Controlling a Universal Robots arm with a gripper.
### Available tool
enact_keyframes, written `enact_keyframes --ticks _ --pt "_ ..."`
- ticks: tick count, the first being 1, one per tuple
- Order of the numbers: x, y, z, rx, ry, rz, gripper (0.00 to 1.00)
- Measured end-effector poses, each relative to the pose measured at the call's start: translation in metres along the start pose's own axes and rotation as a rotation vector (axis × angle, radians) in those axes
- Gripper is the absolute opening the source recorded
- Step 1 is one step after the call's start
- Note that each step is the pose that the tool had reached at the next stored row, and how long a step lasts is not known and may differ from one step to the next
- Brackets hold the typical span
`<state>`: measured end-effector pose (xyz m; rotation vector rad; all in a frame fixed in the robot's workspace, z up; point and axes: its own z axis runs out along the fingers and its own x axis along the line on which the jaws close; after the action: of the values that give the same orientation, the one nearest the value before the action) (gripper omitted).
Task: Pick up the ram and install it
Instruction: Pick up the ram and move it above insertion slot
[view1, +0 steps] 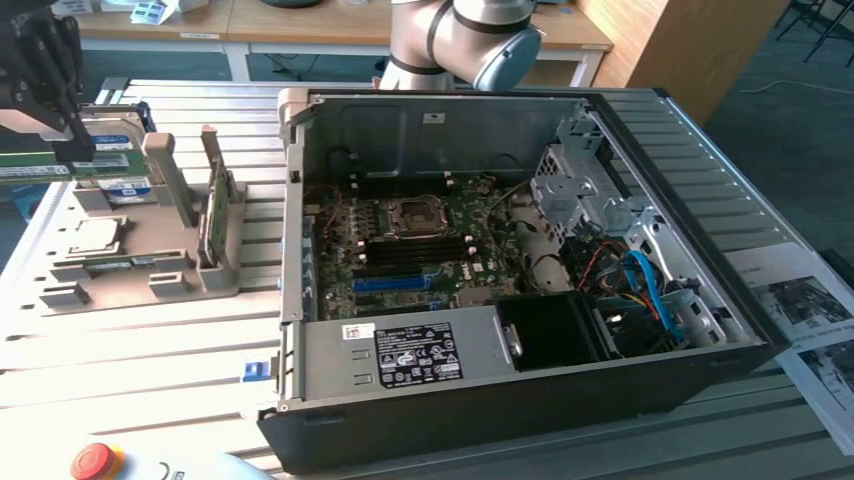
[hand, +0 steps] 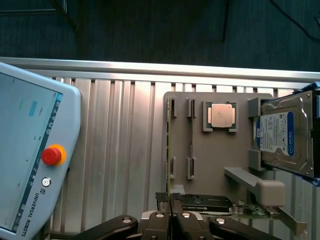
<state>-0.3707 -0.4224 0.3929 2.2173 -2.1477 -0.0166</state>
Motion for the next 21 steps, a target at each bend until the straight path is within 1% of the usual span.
enact_keyframes --ticks 21 --pt "0.002 -0.0238 -0.001 0.0 0.0 0.0 0.12"
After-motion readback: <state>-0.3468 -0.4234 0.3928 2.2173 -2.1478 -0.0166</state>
